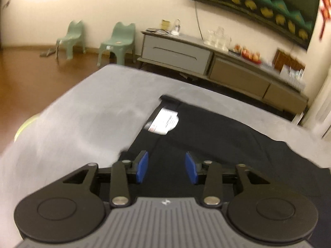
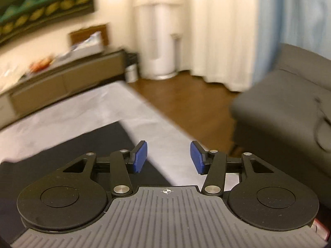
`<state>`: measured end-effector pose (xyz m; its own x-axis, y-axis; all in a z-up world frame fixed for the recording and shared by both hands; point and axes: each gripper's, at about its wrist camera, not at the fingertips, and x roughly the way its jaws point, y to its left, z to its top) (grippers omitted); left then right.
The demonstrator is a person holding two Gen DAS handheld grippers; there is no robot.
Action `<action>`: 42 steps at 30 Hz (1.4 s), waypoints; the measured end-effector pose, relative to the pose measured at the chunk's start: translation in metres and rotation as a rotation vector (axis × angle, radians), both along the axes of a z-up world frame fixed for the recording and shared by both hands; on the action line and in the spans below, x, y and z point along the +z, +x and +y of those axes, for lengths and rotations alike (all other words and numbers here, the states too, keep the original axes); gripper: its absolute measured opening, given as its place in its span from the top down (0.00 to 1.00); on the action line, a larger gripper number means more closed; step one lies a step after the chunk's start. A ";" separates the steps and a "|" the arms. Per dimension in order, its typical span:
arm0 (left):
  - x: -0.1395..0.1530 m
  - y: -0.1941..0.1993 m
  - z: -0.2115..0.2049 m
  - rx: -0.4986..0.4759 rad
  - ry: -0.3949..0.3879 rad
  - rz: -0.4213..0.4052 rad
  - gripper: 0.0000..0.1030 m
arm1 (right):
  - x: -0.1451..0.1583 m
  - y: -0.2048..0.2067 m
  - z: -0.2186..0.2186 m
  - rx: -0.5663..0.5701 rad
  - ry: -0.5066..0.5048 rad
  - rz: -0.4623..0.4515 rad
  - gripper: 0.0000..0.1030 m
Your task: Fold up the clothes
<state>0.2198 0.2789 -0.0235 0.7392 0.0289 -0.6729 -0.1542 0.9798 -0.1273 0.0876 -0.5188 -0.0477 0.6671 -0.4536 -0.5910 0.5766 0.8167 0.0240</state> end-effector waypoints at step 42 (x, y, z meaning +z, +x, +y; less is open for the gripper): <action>-0.053 -0.104 -0.078 -0.106 0.111 0.070 0.54 | -0.033 0.046 0.084 0.434 -0.229 0.311 0.52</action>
<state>0.1161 0.2004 -0.0768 0.6937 0.0298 -0.7196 -0.0538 0.9985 -0.0105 0.1333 -0.4349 -0.0811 0.6310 -0.3170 -0.7080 0.1394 0.9442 -0.2984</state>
